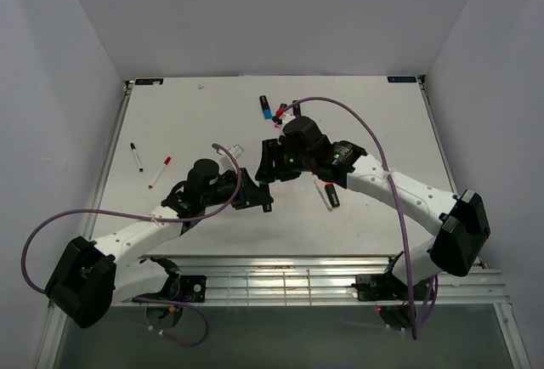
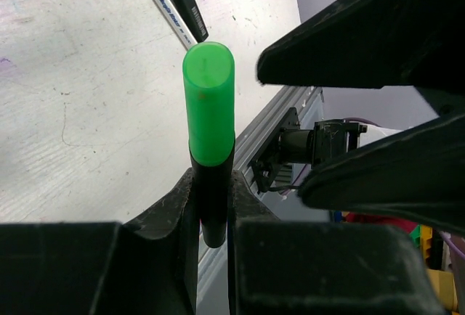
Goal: Open the pen caps
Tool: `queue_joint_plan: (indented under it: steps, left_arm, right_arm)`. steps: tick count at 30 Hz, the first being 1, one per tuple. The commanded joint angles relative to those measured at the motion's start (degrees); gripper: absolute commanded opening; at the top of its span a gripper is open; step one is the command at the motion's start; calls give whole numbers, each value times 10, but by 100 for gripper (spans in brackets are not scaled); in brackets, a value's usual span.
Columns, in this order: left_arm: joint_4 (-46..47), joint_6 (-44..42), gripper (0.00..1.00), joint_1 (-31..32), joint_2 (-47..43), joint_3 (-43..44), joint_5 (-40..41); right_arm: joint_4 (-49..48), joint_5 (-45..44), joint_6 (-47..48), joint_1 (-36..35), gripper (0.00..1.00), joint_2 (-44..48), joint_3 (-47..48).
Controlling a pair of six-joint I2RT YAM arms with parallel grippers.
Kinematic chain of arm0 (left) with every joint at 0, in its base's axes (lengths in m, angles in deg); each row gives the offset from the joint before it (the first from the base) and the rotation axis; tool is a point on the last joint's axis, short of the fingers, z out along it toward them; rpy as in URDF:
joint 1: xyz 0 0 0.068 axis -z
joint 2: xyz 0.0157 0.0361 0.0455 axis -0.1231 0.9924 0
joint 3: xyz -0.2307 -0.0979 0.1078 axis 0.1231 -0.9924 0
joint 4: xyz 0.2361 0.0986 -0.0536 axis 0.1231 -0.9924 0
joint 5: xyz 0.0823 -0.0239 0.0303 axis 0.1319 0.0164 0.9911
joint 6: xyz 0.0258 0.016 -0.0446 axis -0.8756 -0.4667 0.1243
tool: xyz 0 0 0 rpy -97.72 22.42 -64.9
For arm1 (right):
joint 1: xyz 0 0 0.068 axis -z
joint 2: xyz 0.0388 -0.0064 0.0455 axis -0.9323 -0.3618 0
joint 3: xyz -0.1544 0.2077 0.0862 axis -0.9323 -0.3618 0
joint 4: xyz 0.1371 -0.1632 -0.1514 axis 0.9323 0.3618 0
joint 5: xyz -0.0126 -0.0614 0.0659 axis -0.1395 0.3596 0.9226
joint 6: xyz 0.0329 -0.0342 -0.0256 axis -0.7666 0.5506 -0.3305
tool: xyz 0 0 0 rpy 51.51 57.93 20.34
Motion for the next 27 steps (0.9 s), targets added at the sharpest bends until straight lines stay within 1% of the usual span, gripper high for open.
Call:
queue_joint_plan:
  steps: [1, 11, 15, 16, 19, 20, 23, 24, 25, 27]
  left_arm:
    - [-5, -10, 0, 2, -12, 29, 6]
    - [-6, -7, 0, 2, -23, 25, 4]
    - [-6, -6, 0, 2, -25, 23, 3]
    - [-6, -6, 0, 2, -26, 23, 2]
    - [-6, -6, 0, 2, -26, 24, 0]
    - [-6, -5, 0, 2, -26, 23, 1]
    - [-4, -4, 0, 2, -26, 22, 1]
    - [-4, -3, 0, 1, -25, 20, 1]
    - [-2, -3, 0, 2, -25, 18, -2]
    - [1, -2, 0, 2, -22, 10, -4]
  right_arm:
    - [-16, -6, -7, -8, 56, -8, 5]
    - [-37, -24, -9, -11, 54, -28, -8]
    - [-47, -25, -10, -11, 50, -36, -9]
    - [-49, -24, -11, -10, 48, -40, -7]
    - [-49, -27, -12, -10, 35, -47, -5]
    - [-47, -28, -12, -10, 26, -50, -5]
    - [-41, -40, -13, -10, 9, -54, -3]
    - [-38, -46, -15, -10, 8, -54, -2]
    - [-38, -76, -15, -10, 8, -51, -4]
    - [-41, -107, -18, -10, 8, -45, -2]
